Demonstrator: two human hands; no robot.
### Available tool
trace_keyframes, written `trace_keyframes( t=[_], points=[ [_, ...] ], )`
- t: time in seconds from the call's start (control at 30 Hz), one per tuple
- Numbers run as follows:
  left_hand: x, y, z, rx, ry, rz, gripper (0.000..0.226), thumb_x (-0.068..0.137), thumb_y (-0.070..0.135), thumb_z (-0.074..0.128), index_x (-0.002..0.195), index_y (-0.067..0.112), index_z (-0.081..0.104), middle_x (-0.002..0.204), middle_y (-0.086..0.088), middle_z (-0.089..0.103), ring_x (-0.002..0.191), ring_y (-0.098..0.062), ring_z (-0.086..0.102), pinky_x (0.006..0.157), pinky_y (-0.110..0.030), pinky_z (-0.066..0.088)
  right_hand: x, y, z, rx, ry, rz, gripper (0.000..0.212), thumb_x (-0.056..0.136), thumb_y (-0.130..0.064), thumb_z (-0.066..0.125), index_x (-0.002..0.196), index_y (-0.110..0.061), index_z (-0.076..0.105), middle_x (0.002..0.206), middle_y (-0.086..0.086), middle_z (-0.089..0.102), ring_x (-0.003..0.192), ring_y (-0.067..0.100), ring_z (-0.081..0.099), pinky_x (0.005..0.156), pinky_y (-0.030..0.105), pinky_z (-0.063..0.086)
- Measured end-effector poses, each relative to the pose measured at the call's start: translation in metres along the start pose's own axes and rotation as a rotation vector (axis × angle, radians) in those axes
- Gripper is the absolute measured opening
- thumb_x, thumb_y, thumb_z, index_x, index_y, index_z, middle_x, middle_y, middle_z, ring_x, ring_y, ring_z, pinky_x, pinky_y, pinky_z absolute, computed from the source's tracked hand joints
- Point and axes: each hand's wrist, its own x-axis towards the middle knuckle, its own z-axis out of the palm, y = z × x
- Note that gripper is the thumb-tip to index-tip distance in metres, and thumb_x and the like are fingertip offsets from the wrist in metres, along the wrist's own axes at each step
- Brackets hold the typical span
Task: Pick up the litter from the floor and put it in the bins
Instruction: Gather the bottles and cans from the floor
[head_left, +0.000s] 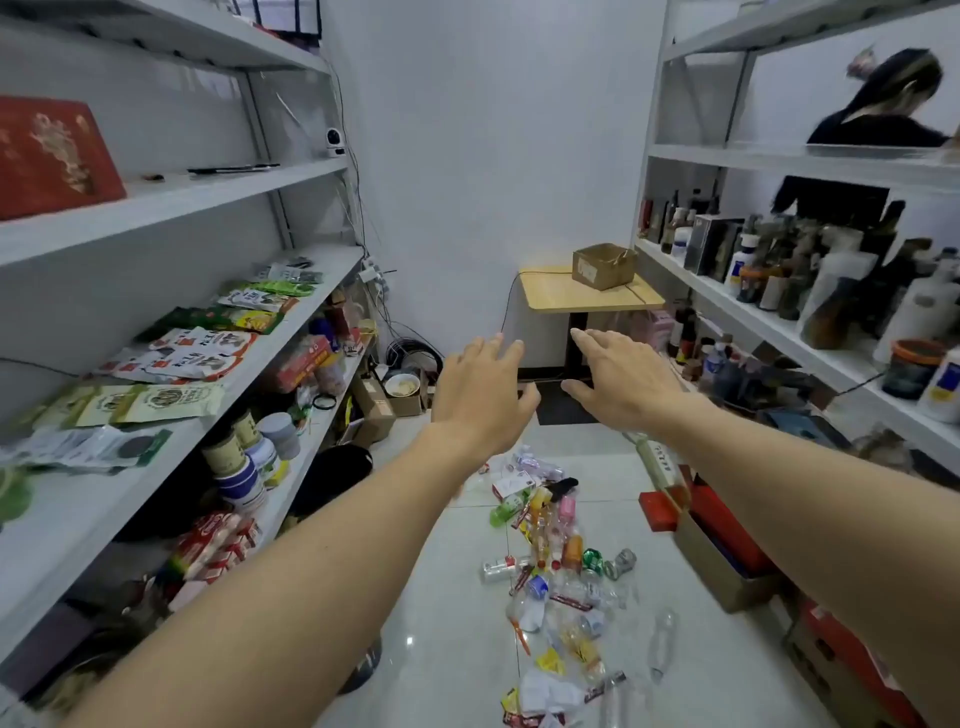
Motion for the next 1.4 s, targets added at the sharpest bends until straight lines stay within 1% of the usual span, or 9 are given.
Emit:
trace_keyframes(
  t=[0.2,0.27,0.4,0.6,0.77,0.9,1.17,1.3,1.4],
  points=[
    [0.041,-0.018,0.049,-0.015,-0.068,-0.008,0.056,0.097,0.043,0.039,0.147,0.018,0.034,0.152,-0.006,0.036,0.14,-0.023,0.03,0.11,-0.042,0.029,0.036,0.017,0.045,0.0,-0.108,0.076,0.072,0.094,-0.048,0.05,0.152,-0.016,0.022,0.153,0.008,0.034,0.14,0.026,0.033,0.11,0.042,0.032],
    [0.058,-0.033,0.065,-0.031,-0.064,-0.013,0.055,0.097,0.043,0.039,0.146,0.018,0.036,0.15,-0.004,0.039,0.138,-0.022,0.032,0.109,-0.042,0.032,0.052,0.017,0.058,0.005,-0.129,0.091,0.072,0.094,-0.047,0.051,0.152,-0.016,0.022,0.153,0.008,0.033,0.139,0.027,0.032,0.11,0.042,0.033],
    [0.092,-0.069,0.1,-0.06,-0.093,0.0,0.056,0.097,0.042,0.04,0.147,0.018,0.035,0.152,-0.005,0.037,0.141,-0.022,0.029,0.112,-0.04,0.027,0.094,0.005,0.093,0.013,-0.163,0.106,0.072,0.094,-0.045,0.051,0.152,-0.016,0.021,0.152,0.007,0.034,0.139,0.027,0.033,0.11,0.041,0.032],
    [0.152,-0.155,0.143,-0.033,-0.156,0.06,0.057,0.097,0.043,0.039,0.148,0.018,0.032,0.155,-0.006,0.032,0.143,-0.023,0.024,0.114,-0.04,0.023,0.184,-0.036,0.148,-0.003,-0.216,0.141,0.072,0.095,-0.045,0.05,0.152,-0.015,0.02,0.152,0.007,0.034,0.139,0.026,0.031,0.11,0.042,0.032],
    [0.203,-0.236,0.167,-0.039,-0.183,0.056,0.056,0.096,0.043,0.04,0.146,0.018,0.036,0.148,-0.004,0.041,0.137,-0.022,0.032,0.109,-0.039,0.03,0.257,-0.077,0.183,0.009,-0.243,0.167,0.072,0.095,-0.045,0.05,0.153,-0.016,0.019,0.154,0.006,0.031,0.141,0.026,0.029,0.111,0.041,0.03],
    [0.235,-0.279,0.181,-0.054,-0.21,0.047,0.054,0.094,0.042,0.042,0.142,0.017,0.041,0.138,-0.003,0.049,0.129,-0.023,0.04,0.104,-0.041,0.037,0.303,-0.096,0.197,0.001,-0.262,0.174,0.072,0.095,-0.045,0.051,0.152,-0.015,0.02,0.154,0.007,0.031,0.141,0.026,0.029,0.112,0.039,0.03],
    [0.295,-0.313,0.212,-0.069,-0.201,0.063,0.051,0.096,0.041,0.041,0.141,0.018,0.04,0.141,-0.005,0.046,0.13,-0.023,0.038,0.103,-0.039,0.034,0.377,-0.091,0.226,0.014,-0.254,0.188,0.069,0.094,-0.044,0.054,0.15,-0.016,0.026,0.15,0.006,0.038,0.137,0.027,0.035,0.108,0.041,0.037],
    [0.342,-0.316,0.235,-0.081,-0.22,0.058,0.055,0.098,0.043,0.039,0.147,0.018,0.034,0.152,-0.007,0.036,0.141,-0.024,0.029,0.112,-0.04,0.026,0.42,-0.068,0.246,0.017,-0.246,0.198,0.07,0.094,-0.044,0.053,0.151,-0.015,0.025,0.15,0.007,0.038,0.138,0.026,0.034,0.108,0.04,0.036],
    [0.386,-0.314,0.26,-0.062,-0.228,0.071,0.057,0.098,0.044,0.037,0.149,0.018,0.031,0.153,-0.007,0.035,0.141,-0.024,0.028,0.112,-0.042,0.027,0.457,-0.043,0.265,0.022,-0.233,0.207,0.068,0.094,-0.044,0.054,0.15,-0.016,0.027,0.147,0.006,0.041,0.136,0.026,0.036,0.107,0.04,0.037]
  ],
)
